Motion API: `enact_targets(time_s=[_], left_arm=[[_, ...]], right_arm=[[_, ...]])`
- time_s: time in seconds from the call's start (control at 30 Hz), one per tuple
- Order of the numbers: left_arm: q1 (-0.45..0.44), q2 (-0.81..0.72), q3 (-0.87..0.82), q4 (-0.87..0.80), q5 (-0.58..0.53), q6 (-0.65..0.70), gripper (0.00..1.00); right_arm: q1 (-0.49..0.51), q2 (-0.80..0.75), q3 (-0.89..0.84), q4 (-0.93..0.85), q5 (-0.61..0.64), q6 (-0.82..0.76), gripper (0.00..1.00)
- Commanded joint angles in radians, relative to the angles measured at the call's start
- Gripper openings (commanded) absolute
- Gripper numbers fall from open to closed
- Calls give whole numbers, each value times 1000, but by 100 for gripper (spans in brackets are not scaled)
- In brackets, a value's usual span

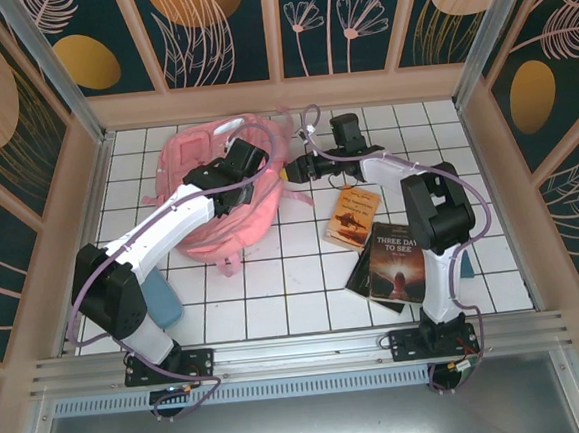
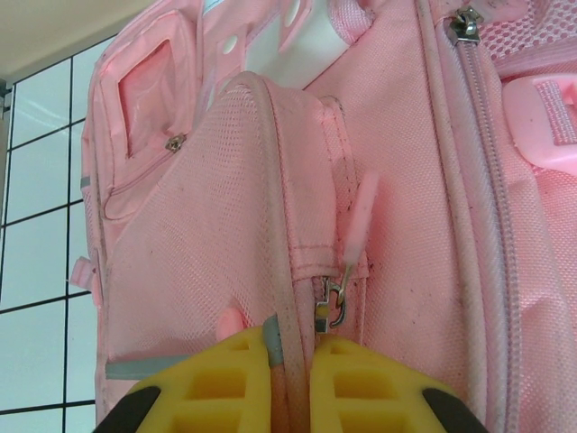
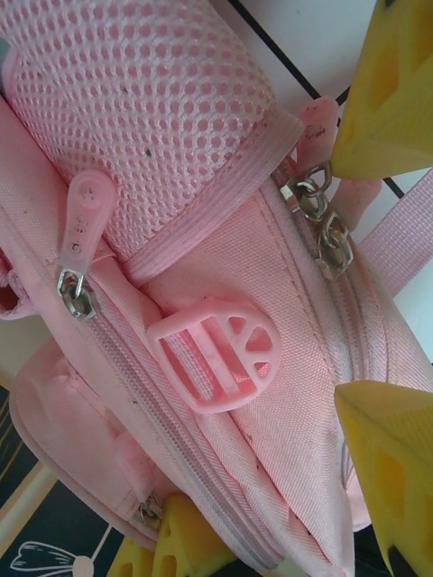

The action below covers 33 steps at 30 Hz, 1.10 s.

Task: Pack books, pencil case, and school supplies into a backpack

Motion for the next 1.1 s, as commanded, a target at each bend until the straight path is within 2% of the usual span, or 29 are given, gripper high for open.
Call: enact_targets(time_s=[0.0, 0.17, 0.33, 0.47, 0.63, 0.7, 0.87, 1.07], left_arm=[[7, -67, 20, 93, -86, 3, 3], [7, -55, 27, 93, -83, -20, 2], [8, -52, 30, 97, -81, -27, 2], [7, -54, 30, 100, -68, -30, 2], [7, -56, 30, 105, -61, -34, 2], [6, -55, 31, 106, -61, -37, 2], [7, -49, 31, 108, -74, -43, 2], [7, -50, 21, 109, -80, -42, 2]], right_arm=[[3, 29, 46, -60, -81, -70, 61], [9, 28, 41, -97, -117, -112, 59], [11, 33, 29, -75, -57, -104, 70], [14, 42, 36, -53, -61, -97, 78], [22, 61, 62, -62, -91, -101, 80], [24, 65, 66, -74, -113, -113, 78], [22, 45, 38, -78, -112, -129, 54], [11, 2, -19, -21, -94, -107, 45]])
